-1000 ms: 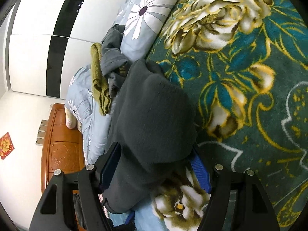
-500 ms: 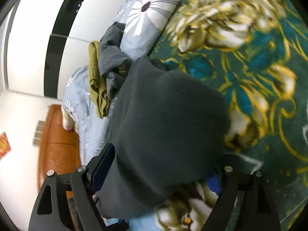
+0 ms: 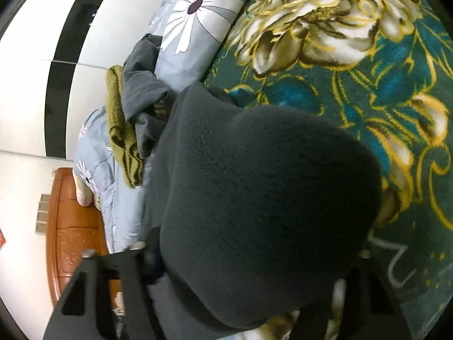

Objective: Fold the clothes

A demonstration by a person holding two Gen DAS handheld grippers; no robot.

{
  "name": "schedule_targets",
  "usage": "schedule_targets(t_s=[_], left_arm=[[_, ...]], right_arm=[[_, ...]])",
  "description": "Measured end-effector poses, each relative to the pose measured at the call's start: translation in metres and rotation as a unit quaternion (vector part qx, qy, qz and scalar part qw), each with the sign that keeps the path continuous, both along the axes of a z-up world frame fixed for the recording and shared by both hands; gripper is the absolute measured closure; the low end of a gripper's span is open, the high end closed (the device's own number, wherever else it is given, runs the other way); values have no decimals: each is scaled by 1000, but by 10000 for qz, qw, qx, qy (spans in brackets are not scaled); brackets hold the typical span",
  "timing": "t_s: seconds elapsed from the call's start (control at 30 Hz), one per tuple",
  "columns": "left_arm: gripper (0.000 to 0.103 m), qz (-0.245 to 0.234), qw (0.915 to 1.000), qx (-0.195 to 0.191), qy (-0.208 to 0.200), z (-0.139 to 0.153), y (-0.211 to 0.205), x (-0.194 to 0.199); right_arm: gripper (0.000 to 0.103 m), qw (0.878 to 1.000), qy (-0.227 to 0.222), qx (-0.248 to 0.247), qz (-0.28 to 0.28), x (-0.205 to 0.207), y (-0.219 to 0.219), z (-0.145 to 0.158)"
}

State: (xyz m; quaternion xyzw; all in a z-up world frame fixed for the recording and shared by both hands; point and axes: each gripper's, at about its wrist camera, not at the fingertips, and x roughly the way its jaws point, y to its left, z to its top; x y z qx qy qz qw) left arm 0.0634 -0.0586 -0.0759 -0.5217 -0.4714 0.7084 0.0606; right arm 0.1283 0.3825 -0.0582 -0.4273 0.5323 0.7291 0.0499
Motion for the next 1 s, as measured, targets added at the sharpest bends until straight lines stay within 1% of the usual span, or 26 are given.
schedule_targets(t_s=[0.03, 0.13, 0.27, 0.4, 0.53, 0.63, 0.67, 0.73, 0.8, 0.83, 0.87, 0.9, 0.97, 1.0], left_arm=[[60, -53, 10000, -63, 19, 5, -4, 1], [63, -153, 9997, -86, 145, 29, -6, -1], [64, -279, 9978, -94, 589, 70, -19, 12], [64, -198, 9953, -26, 948, 110, -48, 20], [64, 78, 9917, -224, 1265, 145, -101, 32], [64, 469, 9866, -405, 1510, 176, -155, 48], [64, 618, 9842, -483, 1585, 187, -174, 55], [64, 926, 9764, -696, 1825, 215, -215, 71], [64, 1294, 9635, -944, 2145, 250, -260, 90], [64, 1495, 9554, -1064, 2315, 268, -281, 100], [64, 1725, 9452, -1188, 2505, 285, -307, 115], [64, 1976, 9331, -1325, 2698, 302, -334, 133], [64, 2441, 9078, -1604, 3009, 332, -375, 164], [64, 2666, 8959, -1715, 3112, 342, -393, 178]], right_arm=[[53, 10000, -3, 26, 39, -2, -2, 6], [60, 9994, 124, 134, 311, -8, -10, 34], [62, 9958, 474, 216, 759, -14, -24, 84], [63, 9895, 743, 296, 1203, -21, -46, 123], [63, 9814, 968, 195, 1644, -41, -87, 149], [63, 9718, 1065, 133, 2101, -68, -141, 165], [63, 9668, 1128, 107, 2290, -78, -163, 172], [63, 9535, 1297, 20, 2722, -99, -215, 189], [63, 9356, 1554, -154, 3166, -118, -270, 212], [63, 9232, 1732, -260, 3421, -129, -303, 228], [63, 9093, 1914, -367, 3677, -141, -338, 246], [63, 8979, 2054, -446, 3868, -148, -363, 259], [63, 8657, 2421, -660, 4331, -162, -428, 294], [63, 8484, 2595, -778, 4547, -168, -459, 310]])
